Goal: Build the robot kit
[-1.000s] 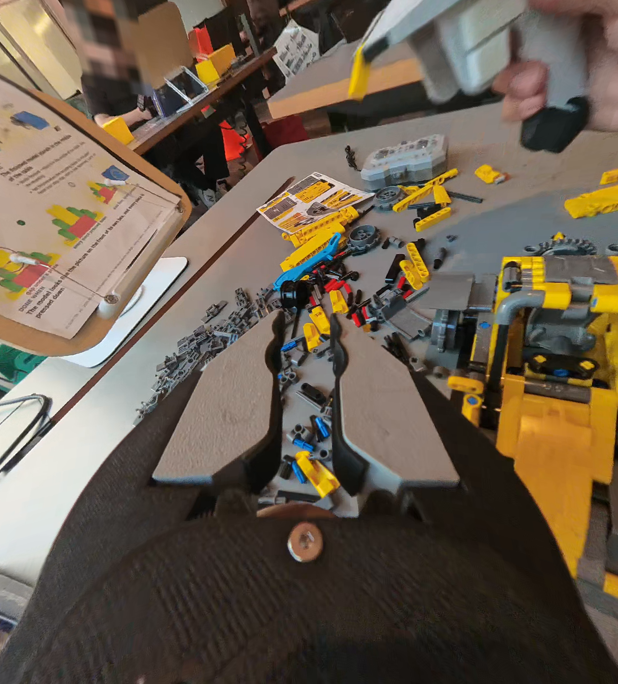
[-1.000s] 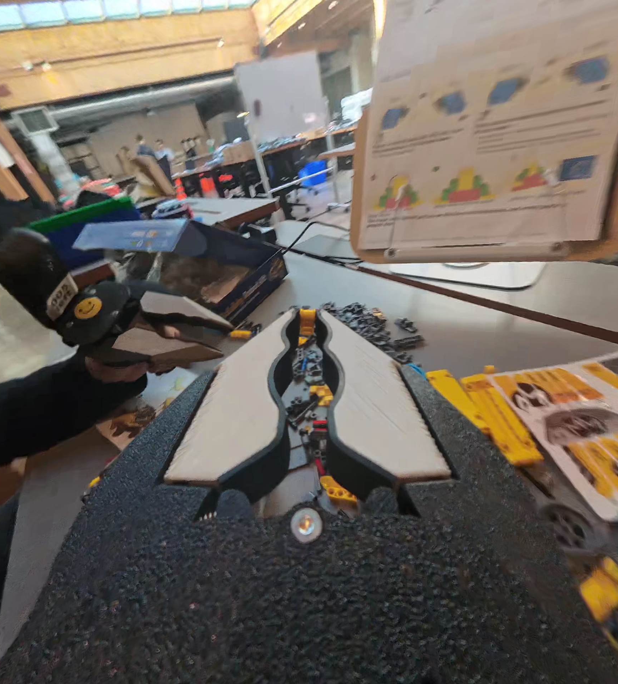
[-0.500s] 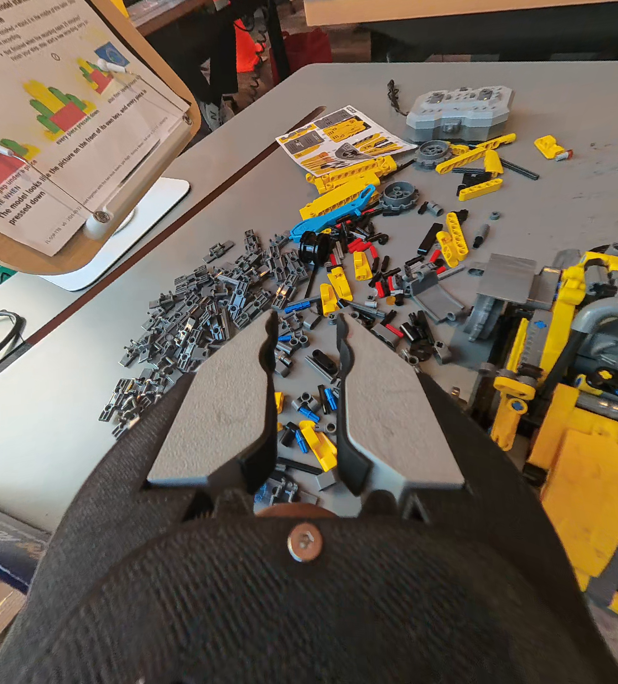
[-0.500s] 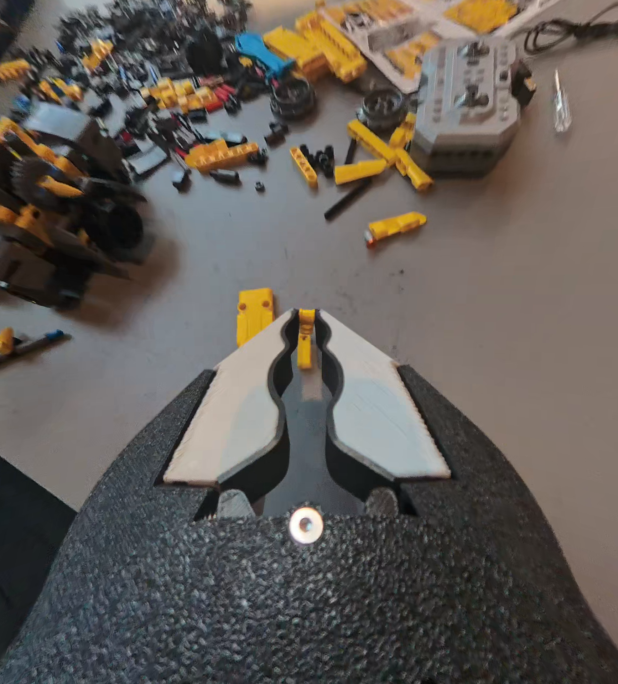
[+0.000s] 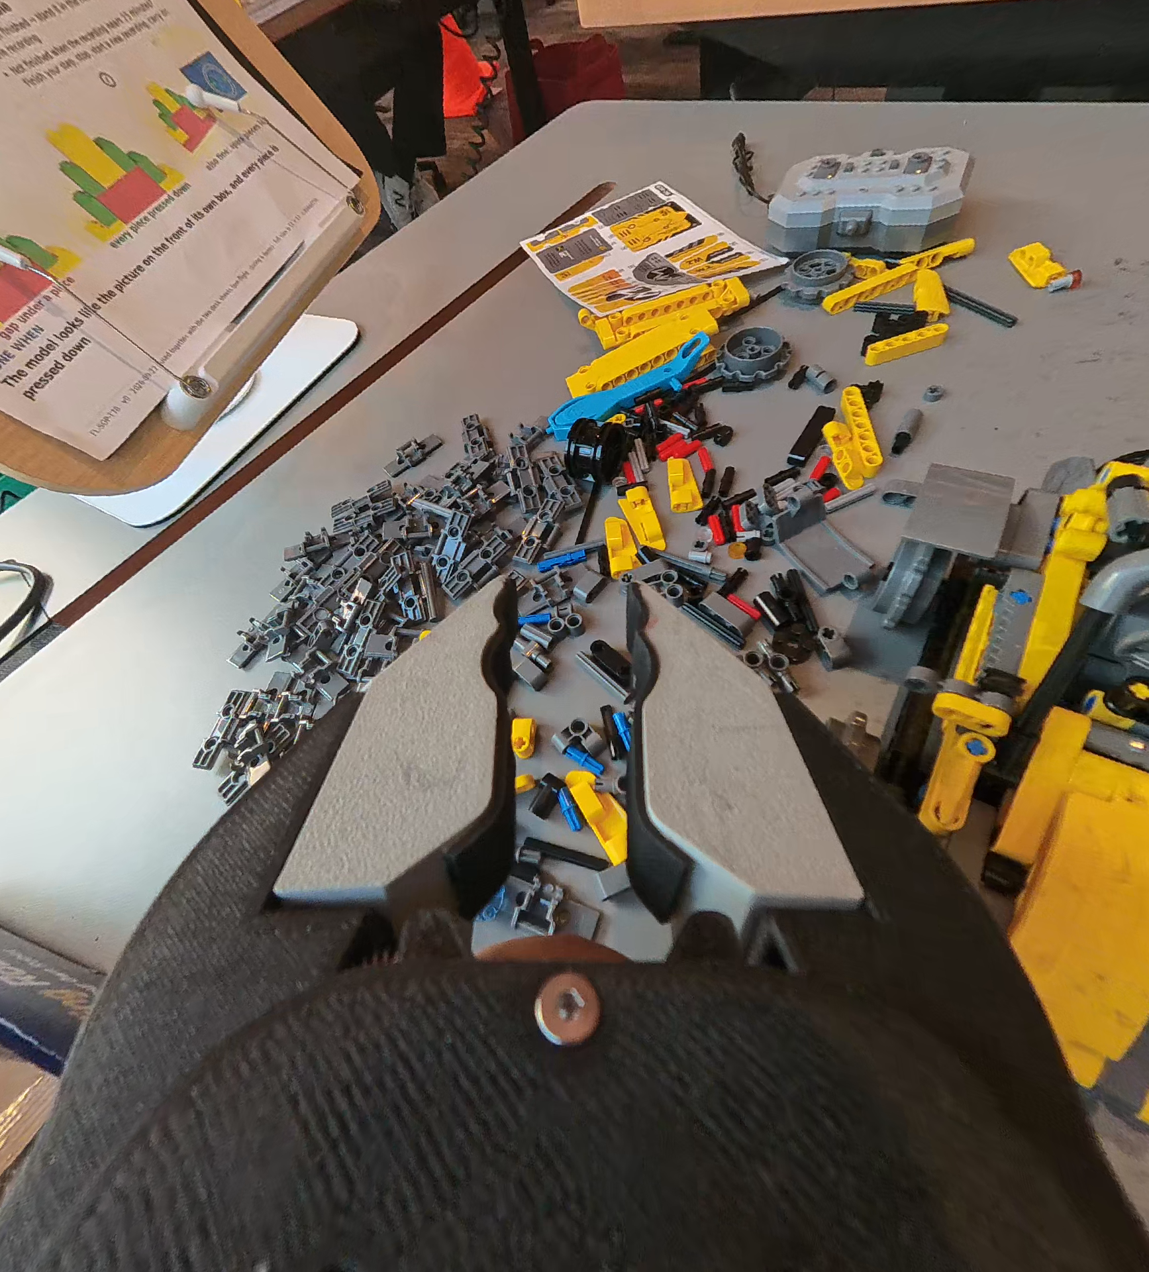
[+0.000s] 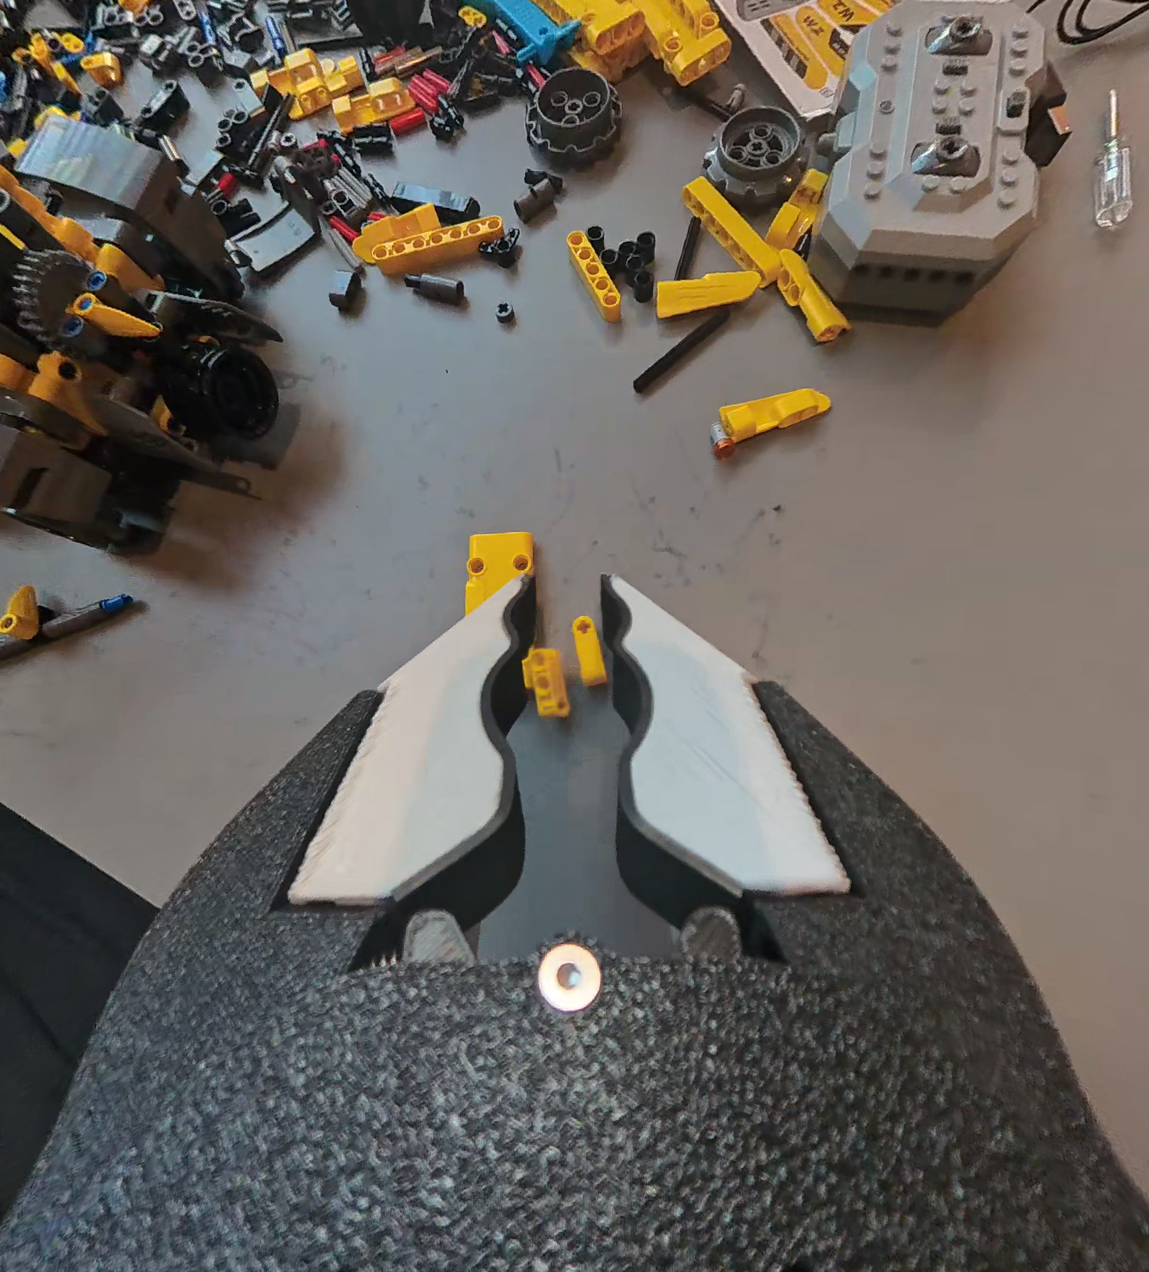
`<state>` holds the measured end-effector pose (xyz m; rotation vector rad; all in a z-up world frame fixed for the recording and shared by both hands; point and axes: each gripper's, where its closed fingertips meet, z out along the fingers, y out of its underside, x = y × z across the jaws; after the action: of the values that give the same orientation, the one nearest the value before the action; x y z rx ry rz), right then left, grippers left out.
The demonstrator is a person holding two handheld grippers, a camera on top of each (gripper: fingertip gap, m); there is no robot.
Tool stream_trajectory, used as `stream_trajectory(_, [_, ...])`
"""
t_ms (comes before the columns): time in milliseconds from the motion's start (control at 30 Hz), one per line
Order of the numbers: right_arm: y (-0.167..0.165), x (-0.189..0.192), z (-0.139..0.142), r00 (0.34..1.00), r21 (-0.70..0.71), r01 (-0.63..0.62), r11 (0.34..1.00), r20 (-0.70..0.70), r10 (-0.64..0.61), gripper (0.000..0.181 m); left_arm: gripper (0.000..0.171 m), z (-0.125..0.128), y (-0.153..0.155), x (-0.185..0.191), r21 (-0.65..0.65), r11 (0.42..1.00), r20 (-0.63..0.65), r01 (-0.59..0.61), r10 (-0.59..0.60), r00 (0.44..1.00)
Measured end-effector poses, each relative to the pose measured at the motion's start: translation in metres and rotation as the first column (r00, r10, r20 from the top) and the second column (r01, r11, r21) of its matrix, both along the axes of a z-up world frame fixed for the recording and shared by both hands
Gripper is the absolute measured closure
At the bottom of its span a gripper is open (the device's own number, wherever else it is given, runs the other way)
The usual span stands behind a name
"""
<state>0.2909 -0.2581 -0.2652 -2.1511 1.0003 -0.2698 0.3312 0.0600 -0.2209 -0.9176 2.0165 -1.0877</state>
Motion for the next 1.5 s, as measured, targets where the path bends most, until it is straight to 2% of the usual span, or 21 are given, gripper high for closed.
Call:
stream_trajectory(67, [-0.001, 0.003, 0.007, 1.0, 0.015, 0.016, 1.0, 0.014, -0.016, 0.165, 0.143, 0.001, 0.001, 0.0, 0.001, 1.0, 0.004, -0.002, 0.002, 1.0])
stream_trajectory(167, [0.014, 0.002, 0.025, 0.999, 0.11, 0.009, 0.994, 0.039, -0.013, 0.164, 0.143, 0.001, 0.001, 0.0, -0.009, 1.0, -0.006, -0.006, 0.006, 1.0])
stream_trajectory(367, [0.069, 0.012, 0.07, 0.969, 0.256, -0.077, 0.964, 0.245, 0.012, 0.156, 0.142, -0.004, 0.0, 0.002, -0.024, 0.999, -0.036, -0.031, 0.03, 0.999])
stream_trajectory(567, [0.138, 0.058, 0.098, 0.939, 0.364, -0.114, 0.924, 0.345, -0.02, 0.152, 0.142, -0.007, 0.004, 0.003, 0.001, 0.999, -0.037, -0.046, 0.046, 0.998])
stream_trajectory(633, [0.156, 0.082, 0.101, 0.925, 0.374, -0.105, 0.921, 0.377, -0.047, 0.152, 0.142, -0.01, 0.004, 0.004, -0.011, 0.999, -0.057, -0.048, 0.048, 0.997])
stream_trajectory(767, [0.196, 0.113, 0.1, 0.918, 0.36, -0.155, 0.92, 0.396, 0.0, 0.147, 0.142, -0.014, 0.006, 0.004, 0.002, 0.998, -0.072, -0.061, 0.061, 0.996])
stream_trajectory(933, [0.227, 0.126, 0.085, 0.9, 0.328, -0.244, 0.913, 0.427, 0.086, 0.141, 0.141, -0.016, 0.007, 0.005, 0.0, 0.998, -0.083, -0.069, 0.069, 0.994])
stream_trajectory(1100, [0.231, 0.119, 0.059, 0.911, 0.296, -0.273, 0.915, 0.386, 0.146, 0.141, 0.141, -0.021, 0.011, 0.008, -0.024, 0.995, -0.122, -0.101, 0.097, 0.988])
stream_trajectory(1200, [0.216, 0.133, 0.052, 0.916, 0.241, -0.192, 0.952, 0.393, 0.085, 0.139, 0.141, -0.019, 0.024, 0.013, -0.045, 0.985, -0.118, -0.168, 0.161, 0.98])
stream_trajectory(1333, [0.186, 0.151, 0.054, 0.913, 0.22, -0.049, 0.974, 0.406, -0.046, 0.138, 0.139, -0.013, 0.039, 0.018, -0.142, 0.962, -0.138, -0.234, 0.215, 0.967])
stream_trajectory(1500, [0.168, 0.156, 0.053, 0.924, 0.227, -0.017, 0.974, 0.375, -0.071, 0.134, 0.131, -0.014, 0.041, 0.018, -0.201, 0.951, -0.177, -0.235, 0.201, 0.964])
